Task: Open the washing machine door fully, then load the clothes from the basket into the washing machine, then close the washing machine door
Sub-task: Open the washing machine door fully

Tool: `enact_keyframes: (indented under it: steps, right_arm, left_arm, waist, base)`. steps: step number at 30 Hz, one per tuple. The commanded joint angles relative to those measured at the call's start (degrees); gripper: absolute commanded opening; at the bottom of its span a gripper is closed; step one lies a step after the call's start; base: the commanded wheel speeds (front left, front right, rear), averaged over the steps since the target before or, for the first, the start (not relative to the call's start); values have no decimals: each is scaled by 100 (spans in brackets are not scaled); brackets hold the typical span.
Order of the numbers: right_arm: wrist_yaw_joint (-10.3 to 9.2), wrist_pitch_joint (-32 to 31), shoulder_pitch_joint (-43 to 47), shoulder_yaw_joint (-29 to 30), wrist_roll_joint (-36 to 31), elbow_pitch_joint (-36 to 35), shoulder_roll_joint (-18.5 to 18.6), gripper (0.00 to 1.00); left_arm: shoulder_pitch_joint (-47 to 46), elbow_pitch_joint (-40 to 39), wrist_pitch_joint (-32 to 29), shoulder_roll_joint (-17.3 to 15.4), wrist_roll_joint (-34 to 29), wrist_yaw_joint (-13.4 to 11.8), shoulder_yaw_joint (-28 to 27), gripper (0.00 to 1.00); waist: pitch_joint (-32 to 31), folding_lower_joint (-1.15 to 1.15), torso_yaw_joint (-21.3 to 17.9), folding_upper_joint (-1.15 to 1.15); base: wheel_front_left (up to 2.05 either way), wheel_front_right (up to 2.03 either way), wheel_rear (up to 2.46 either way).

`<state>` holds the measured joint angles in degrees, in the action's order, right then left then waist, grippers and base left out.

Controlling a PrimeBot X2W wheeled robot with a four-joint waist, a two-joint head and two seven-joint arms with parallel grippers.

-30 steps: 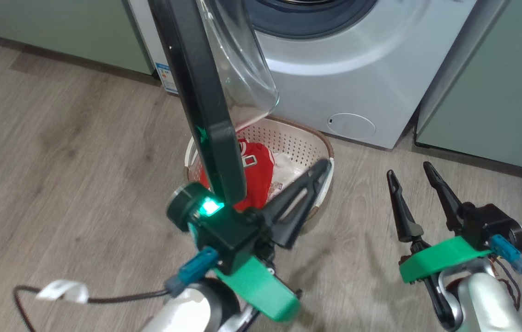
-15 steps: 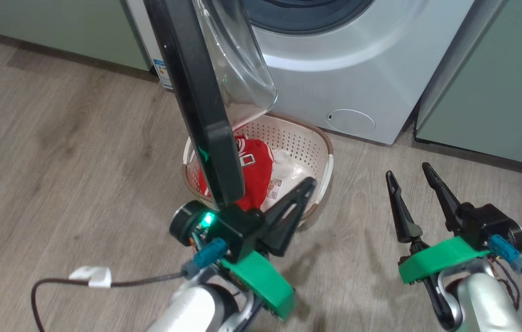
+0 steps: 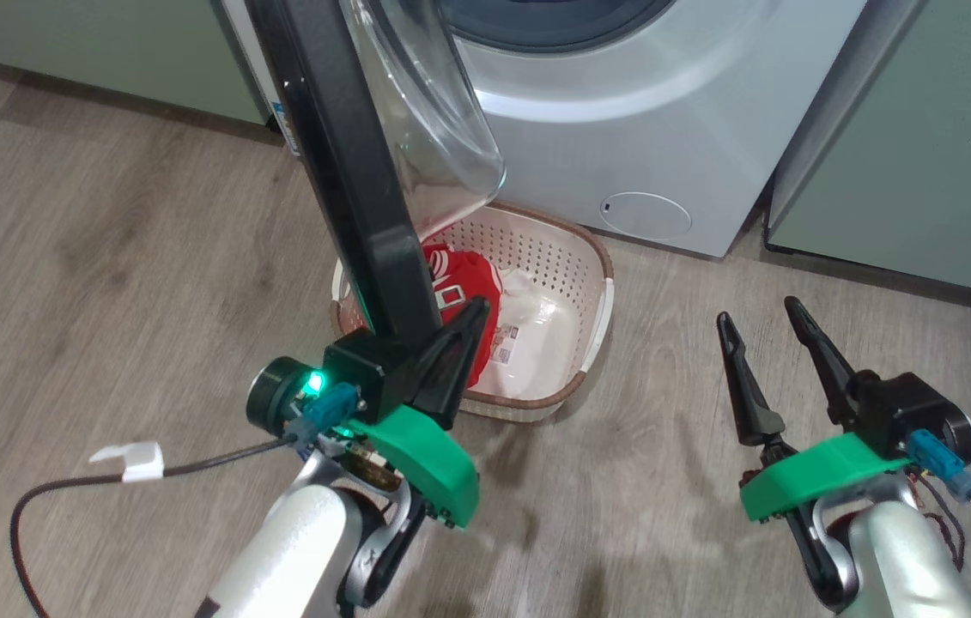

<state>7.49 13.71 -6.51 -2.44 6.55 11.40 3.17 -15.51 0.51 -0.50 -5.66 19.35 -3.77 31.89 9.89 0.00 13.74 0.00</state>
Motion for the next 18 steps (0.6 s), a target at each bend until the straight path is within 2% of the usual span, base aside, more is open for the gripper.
enact_keyframes:
  steps: [1, 18]
  right_arm:
    - [0, 51, -183, -147, 16, -156, -29, 100]
    - [0, 20, -183, -41, 7, -139, -29, 100]
  left_arm:
    - [-247, -149, 38, -57, 41, -51, -247, 0]
    - [-112, -72, 136, -101, 207, -256, -418, 0]
  waist:
    - [9, 0, 4, 0]
    - [1, 0, 292, 0]
  base:
    - [0, 0, 0]
    - [0, 0, 0]
